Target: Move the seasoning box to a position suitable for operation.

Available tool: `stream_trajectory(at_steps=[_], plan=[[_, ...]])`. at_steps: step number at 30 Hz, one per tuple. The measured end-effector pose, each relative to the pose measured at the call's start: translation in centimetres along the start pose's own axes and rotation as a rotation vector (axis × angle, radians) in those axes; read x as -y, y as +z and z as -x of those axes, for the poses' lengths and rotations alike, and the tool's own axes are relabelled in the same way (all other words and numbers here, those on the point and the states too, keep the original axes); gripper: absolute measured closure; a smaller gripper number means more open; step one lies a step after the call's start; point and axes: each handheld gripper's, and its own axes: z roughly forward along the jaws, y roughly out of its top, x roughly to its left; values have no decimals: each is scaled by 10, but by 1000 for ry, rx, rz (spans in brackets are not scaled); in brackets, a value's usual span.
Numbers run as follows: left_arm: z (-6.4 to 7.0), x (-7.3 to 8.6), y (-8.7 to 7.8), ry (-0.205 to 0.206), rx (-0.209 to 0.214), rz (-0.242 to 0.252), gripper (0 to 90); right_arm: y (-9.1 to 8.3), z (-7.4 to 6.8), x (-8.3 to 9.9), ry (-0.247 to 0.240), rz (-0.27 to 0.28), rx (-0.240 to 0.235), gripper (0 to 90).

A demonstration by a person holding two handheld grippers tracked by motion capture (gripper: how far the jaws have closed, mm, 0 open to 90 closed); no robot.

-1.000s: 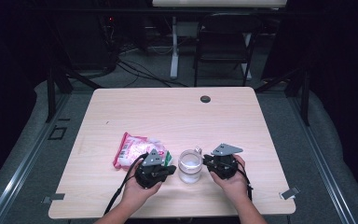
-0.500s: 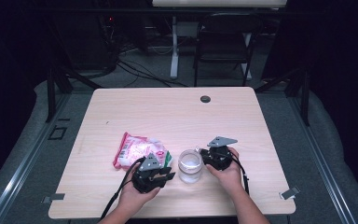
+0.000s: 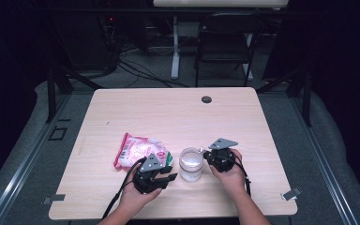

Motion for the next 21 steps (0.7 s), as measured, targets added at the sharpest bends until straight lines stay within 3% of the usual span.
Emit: stream_trajectory(at_steps=[2,4,5,7,9,12,15,21], plan=[[0,-2,2,-4,5,4,639,-6,-3,4,7,-6,52,866],[-1,-5,5,5,10,1,626,-8,-5,6,20,-8,67,866],[-1,-8,9,10,8,5,618,-13,-8,10,38,-6,102,866],[-2,-10,11,7,10,7,612,-17,-10,13,40,-7,114,865],[-6,-15,14,-3,23,10,609,-28,-17,19,74,-12,144,851],[-7,-18,16,-2,27,7,612,-39,-23,24,94,-7,134,831],[-10,-23,21,31,-24,-27,628,-49,-27,27,62,-14,115,809],[-23,-25,25,0,-16,-28,632,-57,-33,30,64,-23,61,748]])
